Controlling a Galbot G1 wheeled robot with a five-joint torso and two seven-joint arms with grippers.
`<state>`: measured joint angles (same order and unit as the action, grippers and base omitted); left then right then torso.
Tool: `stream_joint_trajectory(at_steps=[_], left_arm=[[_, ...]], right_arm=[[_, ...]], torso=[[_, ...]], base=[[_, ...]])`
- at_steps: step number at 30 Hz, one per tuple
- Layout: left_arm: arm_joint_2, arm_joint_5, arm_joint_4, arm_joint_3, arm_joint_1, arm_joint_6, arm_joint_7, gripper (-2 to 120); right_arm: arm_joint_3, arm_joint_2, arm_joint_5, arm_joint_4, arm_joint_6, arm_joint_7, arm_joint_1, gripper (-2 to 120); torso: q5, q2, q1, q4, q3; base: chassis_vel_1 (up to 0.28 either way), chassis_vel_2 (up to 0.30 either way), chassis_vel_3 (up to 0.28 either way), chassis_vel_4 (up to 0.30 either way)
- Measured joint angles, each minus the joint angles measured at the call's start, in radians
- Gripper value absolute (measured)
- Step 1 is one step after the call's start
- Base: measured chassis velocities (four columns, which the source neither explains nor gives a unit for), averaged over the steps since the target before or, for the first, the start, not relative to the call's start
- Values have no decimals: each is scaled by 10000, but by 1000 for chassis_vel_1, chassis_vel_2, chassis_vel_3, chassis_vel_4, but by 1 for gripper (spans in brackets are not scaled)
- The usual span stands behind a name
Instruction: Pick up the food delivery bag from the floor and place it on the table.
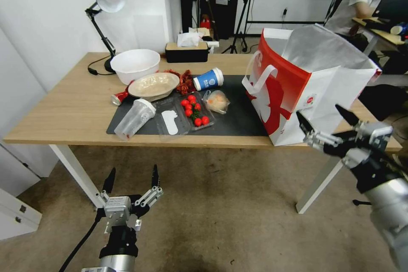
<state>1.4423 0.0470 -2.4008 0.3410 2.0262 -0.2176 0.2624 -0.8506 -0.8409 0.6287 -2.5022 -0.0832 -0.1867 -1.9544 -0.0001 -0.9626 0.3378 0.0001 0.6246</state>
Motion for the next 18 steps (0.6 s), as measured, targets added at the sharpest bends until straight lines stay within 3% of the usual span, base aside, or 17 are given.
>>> stream_joint_trajectory(at_steps=[3, 5, 7, 18], left_arm=[[-3, -13, 91, -7, -68, -71, -39, 100], [-3, -16, 102, -11, -78, -75, -40, 100], [-42, -49, 187, -19, -164, -102, -77, 100], [-160, -169, 449, -52, -302, -377, -305, 100]], right_arm=[[1145, -704, -1445, 11, -629, -293, -382, 100], [1333, -810, -1680, 12, -750, -344, -438, 100], [2252, -1349, -2951, 126, -1289, -722, -668, 100], [4156, -2653, -5183, 1036, -2366, -2167, -558, 100]], torso=[[0, 0, 1, -1, 0], [1, 0, 0, -1, 0], [-4, -1, 0, -1, 0], [0, -1, 0, 0, 0]], base=[[0, 0, 0, 0], [0, 0, 0, 0], [0, 0, 0, 0], [0, 0, 0, 0]])
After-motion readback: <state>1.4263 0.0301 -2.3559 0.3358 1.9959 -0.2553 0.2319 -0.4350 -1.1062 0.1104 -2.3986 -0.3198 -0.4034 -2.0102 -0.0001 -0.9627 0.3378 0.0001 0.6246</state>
